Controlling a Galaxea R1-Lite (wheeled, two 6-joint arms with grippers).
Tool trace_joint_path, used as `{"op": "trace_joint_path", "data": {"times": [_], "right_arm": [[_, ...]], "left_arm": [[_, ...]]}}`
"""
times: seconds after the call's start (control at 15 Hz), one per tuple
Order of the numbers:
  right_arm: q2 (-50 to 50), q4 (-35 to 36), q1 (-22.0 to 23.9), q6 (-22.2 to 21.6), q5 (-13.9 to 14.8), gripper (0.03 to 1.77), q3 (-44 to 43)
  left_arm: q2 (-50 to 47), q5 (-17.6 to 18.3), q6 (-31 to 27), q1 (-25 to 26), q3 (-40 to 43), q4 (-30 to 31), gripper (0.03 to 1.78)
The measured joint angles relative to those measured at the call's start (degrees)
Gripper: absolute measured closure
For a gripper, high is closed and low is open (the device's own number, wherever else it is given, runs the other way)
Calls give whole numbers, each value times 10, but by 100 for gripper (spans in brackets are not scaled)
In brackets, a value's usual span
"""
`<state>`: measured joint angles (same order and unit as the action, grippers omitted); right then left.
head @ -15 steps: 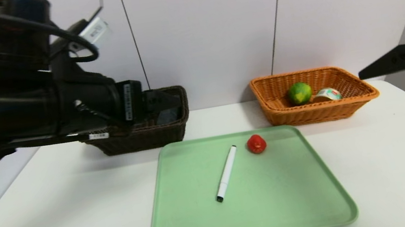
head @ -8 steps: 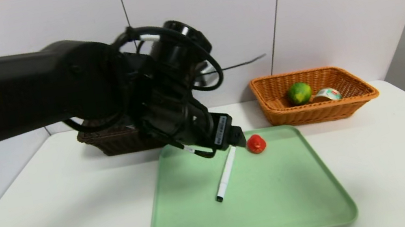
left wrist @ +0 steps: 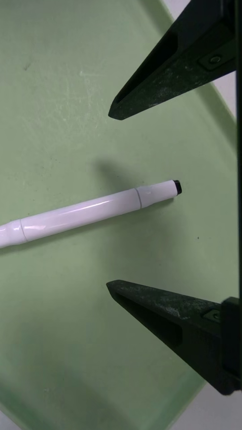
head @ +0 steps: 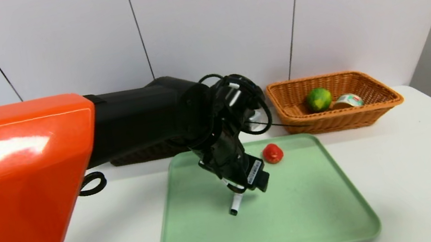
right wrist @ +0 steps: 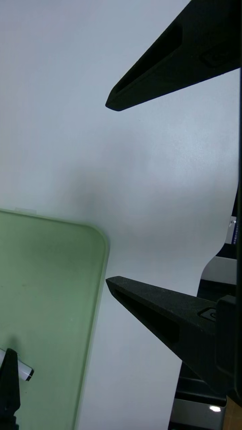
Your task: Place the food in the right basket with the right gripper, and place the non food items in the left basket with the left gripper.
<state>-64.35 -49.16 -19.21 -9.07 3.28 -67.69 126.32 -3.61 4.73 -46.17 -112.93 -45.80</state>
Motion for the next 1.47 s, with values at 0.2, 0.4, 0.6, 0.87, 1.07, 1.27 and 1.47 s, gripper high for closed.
{"op": "trace_joint_path", "data": {"times": [0.2, 0.4, 0.6, 0.87, 1.07, 1.27, 1.47], "right_arm": [[4, 0, 0, -2, -5, 11, 12], [14, 0, 0, -1, -6, 10, 29], [25, 1, 0, 0, -5, 10, 34], [31, 1, 0, 1, -5, 10, 34], [32, 2, -2, 2, -5, 10, 34], [33, 2, -2, 3, -4, 10, 33], [38, 2, -3, 15, -4, 10, 33]], "left_arm": [[15, 0, 2, 0, -2, 3, 12], [28, -2, 24, 0, -3, 33, 12], [40, -18, 37, 0, -3, 39, 12], [45, -20, 47, -1, -4, 39, 12], [45, -19, 62, -1, -3, 31, 12], [44, -19, 66, -2, -3, 28, 18], [45, -18, 72, -3, -3, 29, 67]]}}
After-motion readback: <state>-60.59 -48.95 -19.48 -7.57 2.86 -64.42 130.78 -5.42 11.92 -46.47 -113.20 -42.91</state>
